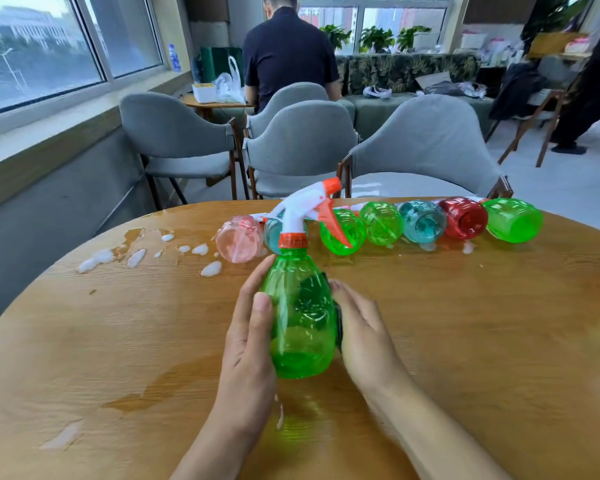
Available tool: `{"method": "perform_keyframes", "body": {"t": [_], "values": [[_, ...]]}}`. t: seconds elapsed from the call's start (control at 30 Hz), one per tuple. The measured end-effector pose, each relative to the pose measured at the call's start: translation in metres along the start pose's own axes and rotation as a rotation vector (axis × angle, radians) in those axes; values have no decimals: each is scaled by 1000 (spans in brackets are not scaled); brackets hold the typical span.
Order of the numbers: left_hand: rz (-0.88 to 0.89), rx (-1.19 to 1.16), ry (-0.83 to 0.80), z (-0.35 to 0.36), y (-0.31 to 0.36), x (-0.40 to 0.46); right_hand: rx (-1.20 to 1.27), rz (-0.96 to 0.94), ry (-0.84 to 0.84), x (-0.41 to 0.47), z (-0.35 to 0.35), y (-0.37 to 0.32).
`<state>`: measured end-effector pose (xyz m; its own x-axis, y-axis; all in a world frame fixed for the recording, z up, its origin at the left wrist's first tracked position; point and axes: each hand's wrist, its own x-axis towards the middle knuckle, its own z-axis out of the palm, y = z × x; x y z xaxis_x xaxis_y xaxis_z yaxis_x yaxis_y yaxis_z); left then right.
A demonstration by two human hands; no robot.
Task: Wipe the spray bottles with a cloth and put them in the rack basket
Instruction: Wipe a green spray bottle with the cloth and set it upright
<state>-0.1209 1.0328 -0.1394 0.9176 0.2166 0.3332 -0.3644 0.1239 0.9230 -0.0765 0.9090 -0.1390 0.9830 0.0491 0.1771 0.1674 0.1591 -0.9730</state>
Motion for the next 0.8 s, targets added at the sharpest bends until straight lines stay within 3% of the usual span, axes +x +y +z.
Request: {"method": "perform_keyframes", "body": {"t": [0.33, 0.47, 0.6, 0.8], "values": [[-10, 56, 249, -18, -7, 14, -544, -176, -94, -27, 3, 18], [-41, 104, 353, -25, -6, 18, -399, -226, -139, -31, 3, 6], [-131, 29, 280, -24, -13, 13, -26, -153, -19, -13, -10, -7], [-96, 38, 56, -11, -6, -10, -283, -187, -38, -13, -9, 9]]}}
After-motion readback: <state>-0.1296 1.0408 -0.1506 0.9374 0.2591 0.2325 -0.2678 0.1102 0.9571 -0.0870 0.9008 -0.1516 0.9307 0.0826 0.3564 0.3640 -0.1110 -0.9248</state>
